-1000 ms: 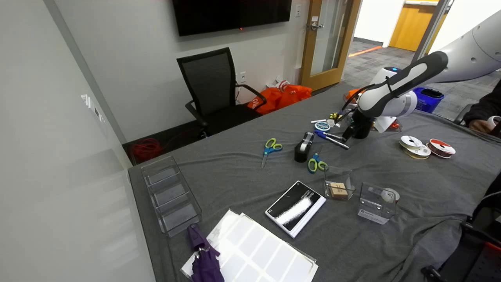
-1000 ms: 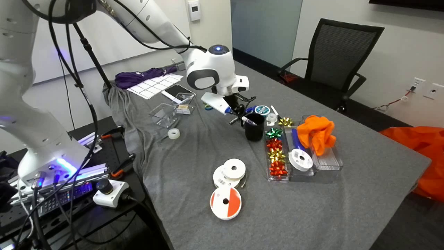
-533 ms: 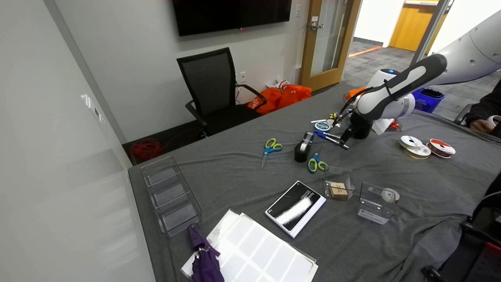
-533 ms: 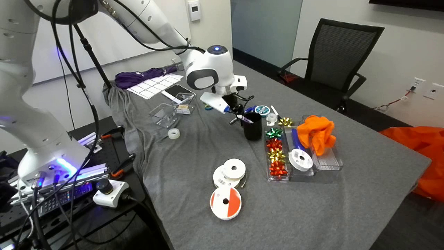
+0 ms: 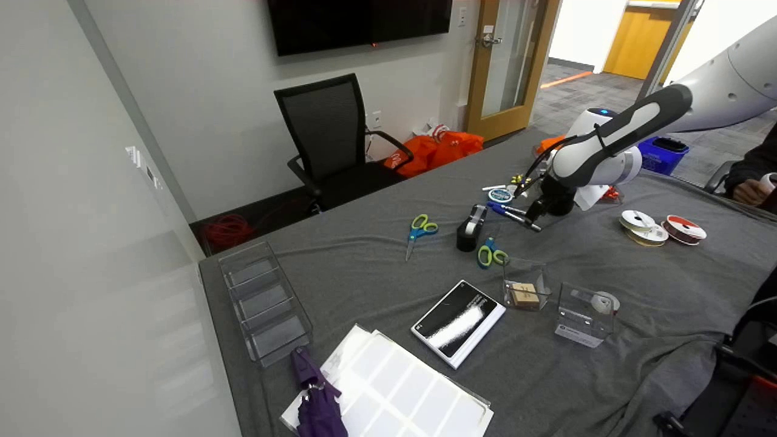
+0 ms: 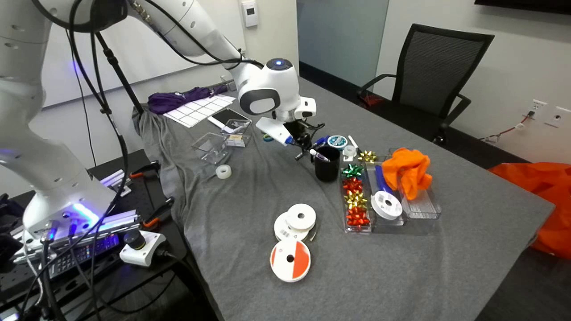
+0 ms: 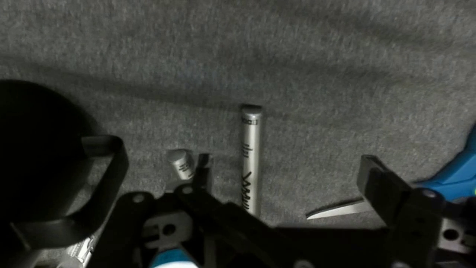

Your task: Put the marker into the clear box

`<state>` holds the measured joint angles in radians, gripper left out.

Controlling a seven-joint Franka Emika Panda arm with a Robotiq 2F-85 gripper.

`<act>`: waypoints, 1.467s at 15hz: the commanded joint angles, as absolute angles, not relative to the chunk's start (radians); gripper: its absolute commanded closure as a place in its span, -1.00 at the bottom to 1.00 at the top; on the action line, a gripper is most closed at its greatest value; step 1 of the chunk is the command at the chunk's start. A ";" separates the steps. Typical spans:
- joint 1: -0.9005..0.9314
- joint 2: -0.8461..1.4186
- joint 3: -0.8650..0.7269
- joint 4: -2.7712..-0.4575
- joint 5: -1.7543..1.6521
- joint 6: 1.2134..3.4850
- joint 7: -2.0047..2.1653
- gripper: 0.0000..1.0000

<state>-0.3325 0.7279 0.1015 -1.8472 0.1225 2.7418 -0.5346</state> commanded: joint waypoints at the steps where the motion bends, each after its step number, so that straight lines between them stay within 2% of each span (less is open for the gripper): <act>1: -0.365 0.718 0.131 -1.865 0.117 2.737 -0.527 -1.00; 11: -0.369 0.717 0.140 -1.859 0.116 2.760 -0.529 -1.00; 22: -0.365 0.814 0.158 -1.822 0.105 2.869 -0.490 -1.00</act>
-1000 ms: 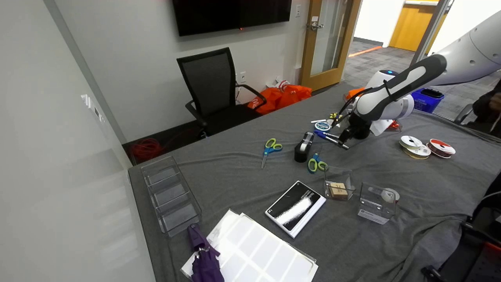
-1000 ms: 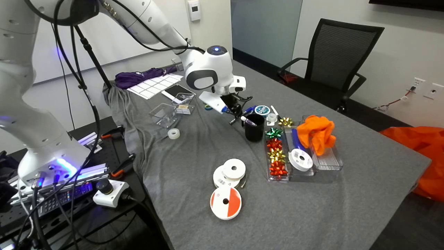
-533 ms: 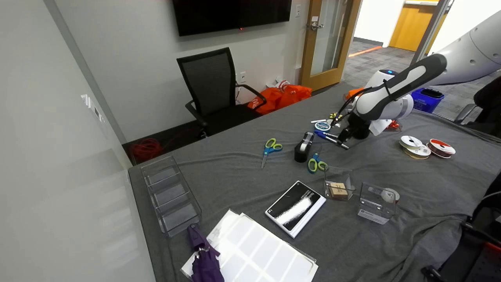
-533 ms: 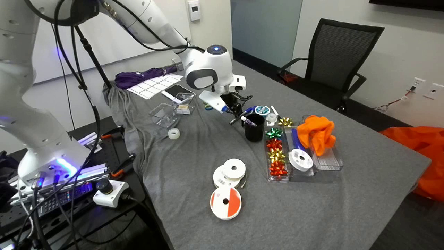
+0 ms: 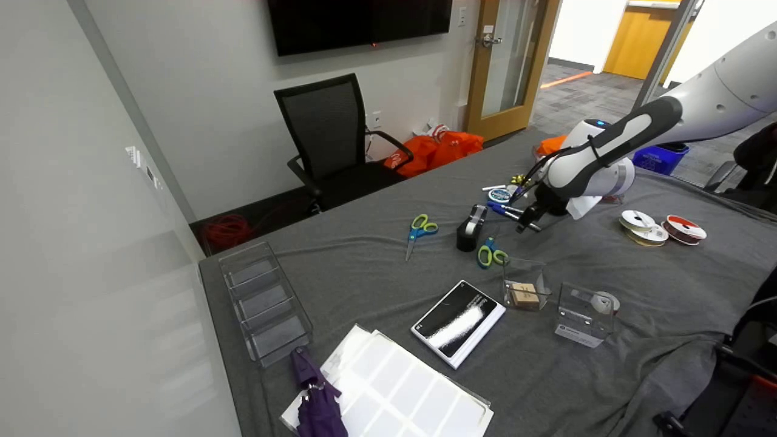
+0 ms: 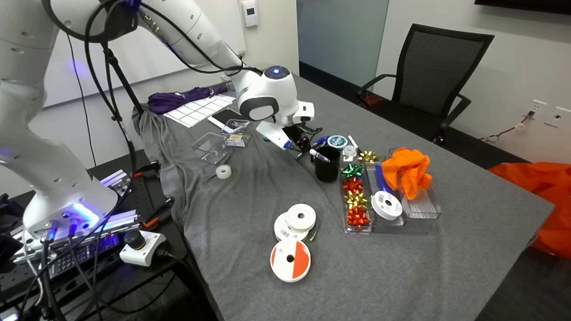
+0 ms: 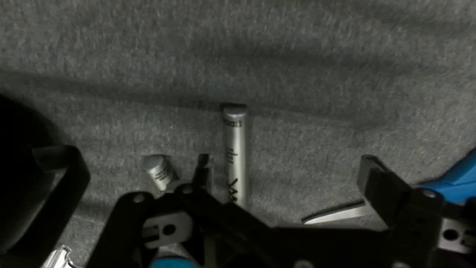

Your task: Put the marker into the clear box

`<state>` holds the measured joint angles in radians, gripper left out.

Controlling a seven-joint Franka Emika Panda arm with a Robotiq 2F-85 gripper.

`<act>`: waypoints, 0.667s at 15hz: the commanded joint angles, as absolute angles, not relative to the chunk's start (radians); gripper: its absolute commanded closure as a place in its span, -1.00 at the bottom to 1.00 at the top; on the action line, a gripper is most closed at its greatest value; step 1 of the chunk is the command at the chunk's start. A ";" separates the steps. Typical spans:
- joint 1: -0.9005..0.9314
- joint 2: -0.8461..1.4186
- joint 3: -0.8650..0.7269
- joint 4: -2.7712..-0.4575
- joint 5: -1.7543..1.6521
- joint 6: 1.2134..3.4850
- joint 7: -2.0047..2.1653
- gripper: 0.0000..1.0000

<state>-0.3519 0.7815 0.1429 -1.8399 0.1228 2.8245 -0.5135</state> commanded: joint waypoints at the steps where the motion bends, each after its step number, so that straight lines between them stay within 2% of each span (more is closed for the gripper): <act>1: -0.363 0.821 0.155 -1.818 0.101 2.879 -0.481 -1.00; 2: -0.364 0.829 0.158 -1.814 0.101 2.889 -0.473 -0.78; 3: -0.365 0.835 0.160 -1.810 0.099 2.896 -0.466 -0.47; 10: -0.351 0.853 0.146 -1.800 0.069 2.948 -0.416 0.50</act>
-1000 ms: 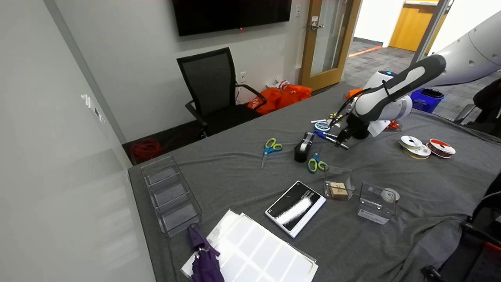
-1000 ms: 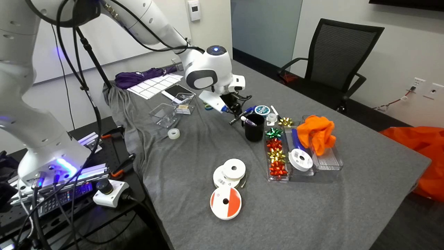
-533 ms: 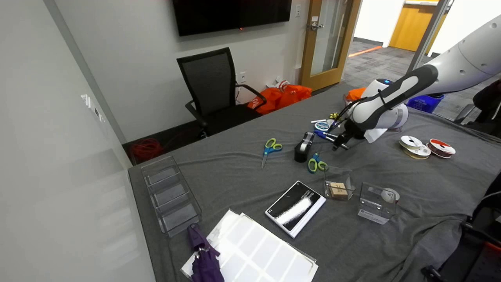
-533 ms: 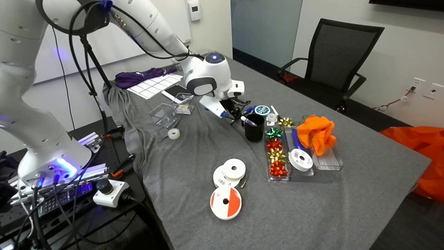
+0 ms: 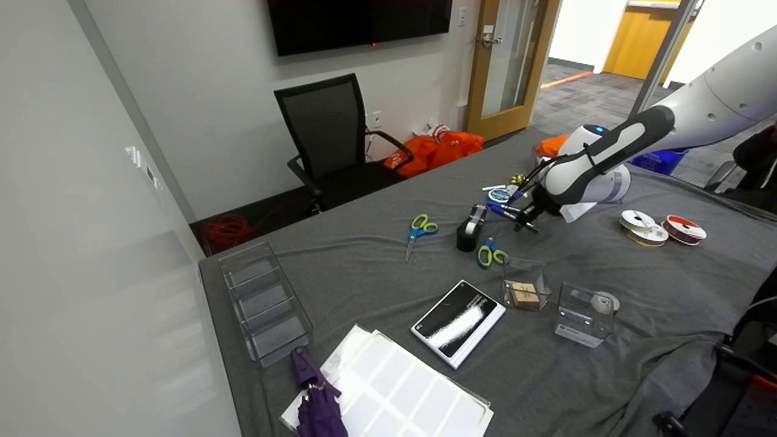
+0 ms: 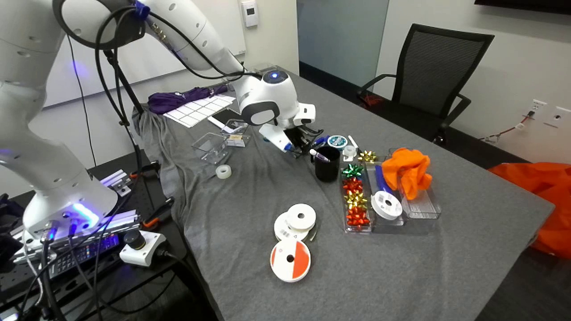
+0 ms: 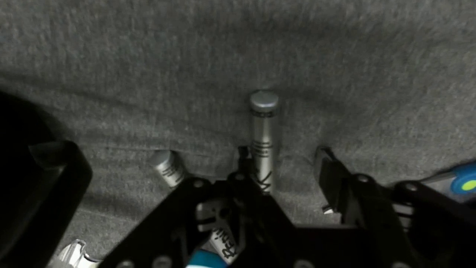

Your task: Put the marker into the clear box

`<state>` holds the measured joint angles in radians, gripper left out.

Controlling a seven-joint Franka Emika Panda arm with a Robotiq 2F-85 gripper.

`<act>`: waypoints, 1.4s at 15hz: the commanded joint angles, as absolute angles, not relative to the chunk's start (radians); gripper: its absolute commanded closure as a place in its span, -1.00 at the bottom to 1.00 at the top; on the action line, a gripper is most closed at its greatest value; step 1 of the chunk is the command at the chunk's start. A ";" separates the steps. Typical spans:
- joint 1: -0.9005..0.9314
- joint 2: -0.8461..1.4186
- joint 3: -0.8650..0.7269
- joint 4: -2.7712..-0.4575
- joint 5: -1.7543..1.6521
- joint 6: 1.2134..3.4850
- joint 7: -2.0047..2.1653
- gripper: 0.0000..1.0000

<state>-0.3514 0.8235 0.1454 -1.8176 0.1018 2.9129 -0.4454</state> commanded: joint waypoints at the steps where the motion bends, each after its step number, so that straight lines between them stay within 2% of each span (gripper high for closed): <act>1: -0.349 0.855 0.143 -1.802 0.062 2.957 -0.412 0.66; 3: -0.347 0.857 0.139 -1.803 0.048 2.970 -0.402 0.94; 4: -0.345 0.858 0.137 -1.804 0.042 2.974 -0.396 0.97; 10: -0.369 0.812 0.156 -1.848 0.018 2.979 -0.405 0.91; 11: -0.371 0.803 0.157 -1.857 0.014 2.981 -0.409 0.65; 12: -0.375 0.797 0.161 -1.863 0.009 2.982 -0.414 0.91; 21: -0.381 0.762 0.163 -1.893 -0.010 2.951 -0.415 0.91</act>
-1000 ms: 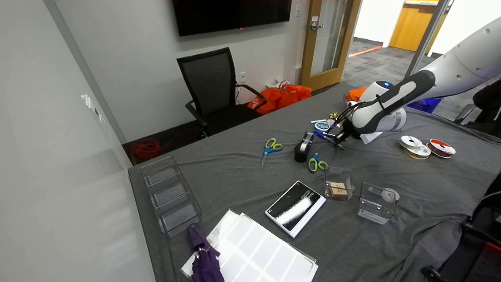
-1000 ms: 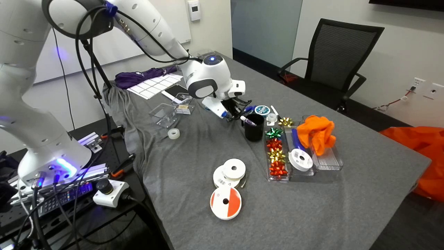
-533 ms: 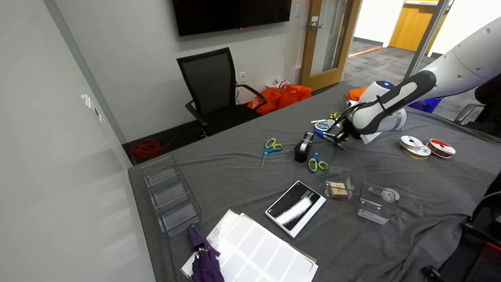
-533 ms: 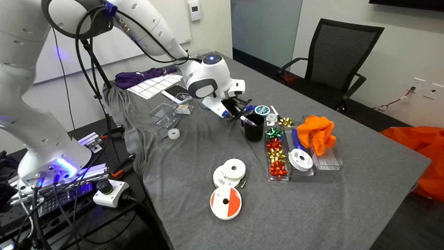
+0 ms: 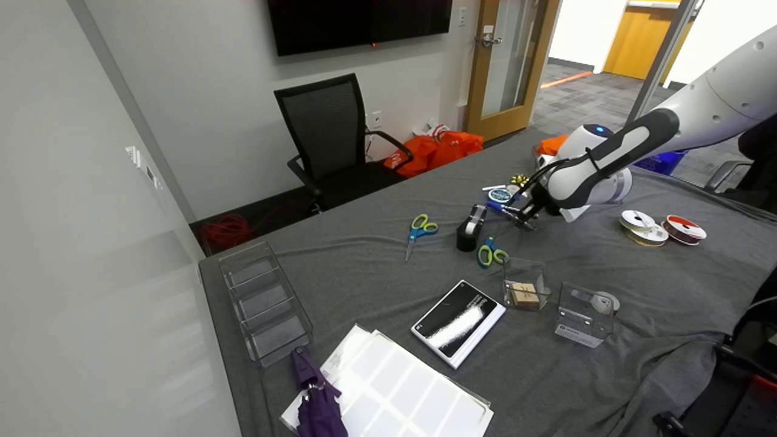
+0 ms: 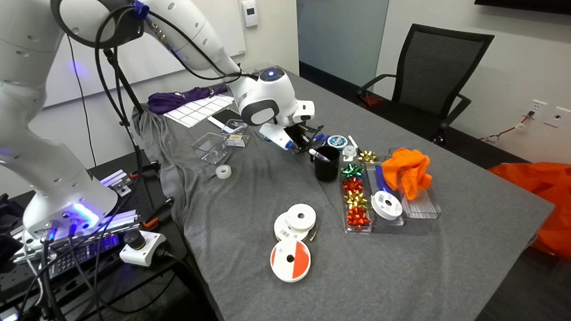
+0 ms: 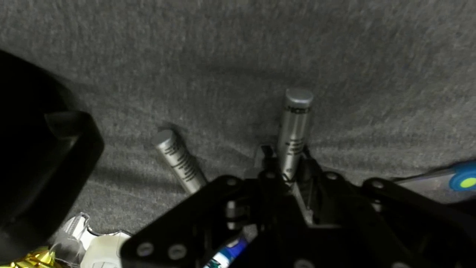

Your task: Put the marker into the clear box

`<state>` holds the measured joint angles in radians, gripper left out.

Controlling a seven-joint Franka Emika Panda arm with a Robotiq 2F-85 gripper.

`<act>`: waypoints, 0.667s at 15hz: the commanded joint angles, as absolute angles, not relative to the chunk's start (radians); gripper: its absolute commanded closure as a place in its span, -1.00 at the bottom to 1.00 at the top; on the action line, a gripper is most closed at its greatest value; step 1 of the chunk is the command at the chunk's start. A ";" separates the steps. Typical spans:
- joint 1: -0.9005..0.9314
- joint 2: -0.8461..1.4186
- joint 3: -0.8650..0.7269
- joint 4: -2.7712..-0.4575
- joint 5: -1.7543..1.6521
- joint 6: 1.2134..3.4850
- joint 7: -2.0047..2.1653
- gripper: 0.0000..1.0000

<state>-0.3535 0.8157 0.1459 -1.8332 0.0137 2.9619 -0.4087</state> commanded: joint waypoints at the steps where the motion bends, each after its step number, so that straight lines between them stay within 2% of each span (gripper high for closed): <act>1: -0.388 0.753 0.169 -1.904 -0.009 2.947 -0.420 0.91; 10: -0.420 0.617 0.192 -2.033 0.000 2.907 -0.447 0.91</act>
<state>-0.3874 0.6931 0.1697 -1.9579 0.0107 2.9439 -0.4227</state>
